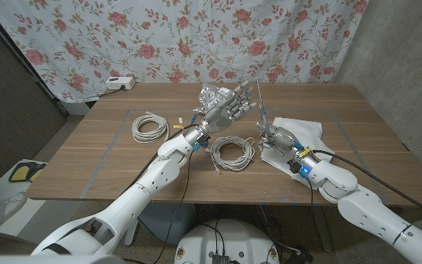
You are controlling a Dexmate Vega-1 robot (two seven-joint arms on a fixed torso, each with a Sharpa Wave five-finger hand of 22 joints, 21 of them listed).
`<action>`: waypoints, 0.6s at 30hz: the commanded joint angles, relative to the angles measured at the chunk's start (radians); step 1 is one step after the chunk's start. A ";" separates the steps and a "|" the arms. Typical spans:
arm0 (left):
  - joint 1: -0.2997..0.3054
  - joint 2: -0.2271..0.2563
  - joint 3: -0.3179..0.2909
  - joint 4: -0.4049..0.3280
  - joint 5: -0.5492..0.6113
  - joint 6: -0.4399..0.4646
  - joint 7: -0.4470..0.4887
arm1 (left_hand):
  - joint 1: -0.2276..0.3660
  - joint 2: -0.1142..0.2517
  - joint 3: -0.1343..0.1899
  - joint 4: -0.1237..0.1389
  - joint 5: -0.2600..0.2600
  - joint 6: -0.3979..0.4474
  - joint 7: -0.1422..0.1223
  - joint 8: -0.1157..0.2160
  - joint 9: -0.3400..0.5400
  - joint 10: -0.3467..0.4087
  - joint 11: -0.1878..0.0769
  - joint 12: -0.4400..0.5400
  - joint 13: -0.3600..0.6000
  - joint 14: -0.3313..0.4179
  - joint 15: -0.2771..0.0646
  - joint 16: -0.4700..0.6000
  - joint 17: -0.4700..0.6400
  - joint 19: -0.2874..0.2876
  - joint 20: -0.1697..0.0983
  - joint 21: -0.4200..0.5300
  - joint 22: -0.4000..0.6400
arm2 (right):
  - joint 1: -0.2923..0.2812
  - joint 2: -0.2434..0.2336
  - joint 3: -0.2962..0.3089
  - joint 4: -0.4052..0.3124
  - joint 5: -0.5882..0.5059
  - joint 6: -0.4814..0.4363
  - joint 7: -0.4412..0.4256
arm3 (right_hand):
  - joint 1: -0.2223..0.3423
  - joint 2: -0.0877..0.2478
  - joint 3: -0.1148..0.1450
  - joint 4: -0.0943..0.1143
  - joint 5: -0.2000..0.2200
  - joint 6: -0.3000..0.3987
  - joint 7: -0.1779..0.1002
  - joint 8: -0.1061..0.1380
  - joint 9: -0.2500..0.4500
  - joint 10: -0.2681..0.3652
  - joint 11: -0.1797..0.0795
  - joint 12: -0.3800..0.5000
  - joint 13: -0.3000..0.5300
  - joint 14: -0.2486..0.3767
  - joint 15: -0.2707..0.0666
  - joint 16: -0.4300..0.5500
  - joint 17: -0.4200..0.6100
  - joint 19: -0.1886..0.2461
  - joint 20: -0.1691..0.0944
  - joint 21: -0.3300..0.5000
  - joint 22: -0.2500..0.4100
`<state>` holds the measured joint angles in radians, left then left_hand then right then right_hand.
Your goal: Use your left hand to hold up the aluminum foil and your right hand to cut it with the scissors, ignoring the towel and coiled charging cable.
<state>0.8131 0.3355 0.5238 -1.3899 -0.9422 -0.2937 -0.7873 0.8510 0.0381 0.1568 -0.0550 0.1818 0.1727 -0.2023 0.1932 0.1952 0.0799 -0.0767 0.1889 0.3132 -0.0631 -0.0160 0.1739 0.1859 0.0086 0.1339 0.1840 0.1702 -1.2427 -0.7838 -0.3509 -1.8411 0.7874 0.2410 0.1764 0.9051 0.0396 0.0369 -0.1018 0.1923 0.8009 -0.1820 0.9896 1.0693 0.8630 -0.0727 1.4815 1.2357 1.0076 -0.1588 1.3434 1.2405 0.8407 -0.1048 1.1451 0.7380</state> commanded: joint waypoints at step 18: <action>0.076 0.091 -0.082 -0.097 -0.038 -0.048 0.036 | -0.012 0.011 -0.006 -0.004 0.014 0.045 -0.014 0.020 -0.001 0.014 -0.019 0.019 -0.010 0.010 -0.010 0.015 0.001 0.001 -0.002 0.006 0.004 | 0.015 0.001 0.019 -0.026 0.171 -0.117 0.071 | -0.081 -0.007 -0.047 0.031 0.022 0.062 0.025 0.103 0.018 0.116 -0.106 0.080 0.002 0.011 -0.053 0.128 0.001 0.042 -0.052 0.078 -0.044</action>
<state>0.8744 0.4081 0.4588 -1.4719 -0.9709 -0.3296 -0.7545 0.8419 0.0472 0.1527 -0.0592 0.1888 0.2091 -0.2126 0.2079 0.1930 0.0894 -0.0860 0.2004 0.3015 -0.0550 -0.0239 0.1845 0.1861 0.0086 0.1339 0.1840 0.1700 -1.2378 -0.7899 -0.3350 -1.8711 0.9082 0.1586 0.2172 0.8408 0.0322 0.0014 -0.0718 0.2039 0.8133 -0.1944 0.9896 1.0935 0.8927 -0.1021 1.5589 1.2357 1.0172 -0.1606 1.4585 1.2406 0.8701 -0.1124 1.2148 0.6973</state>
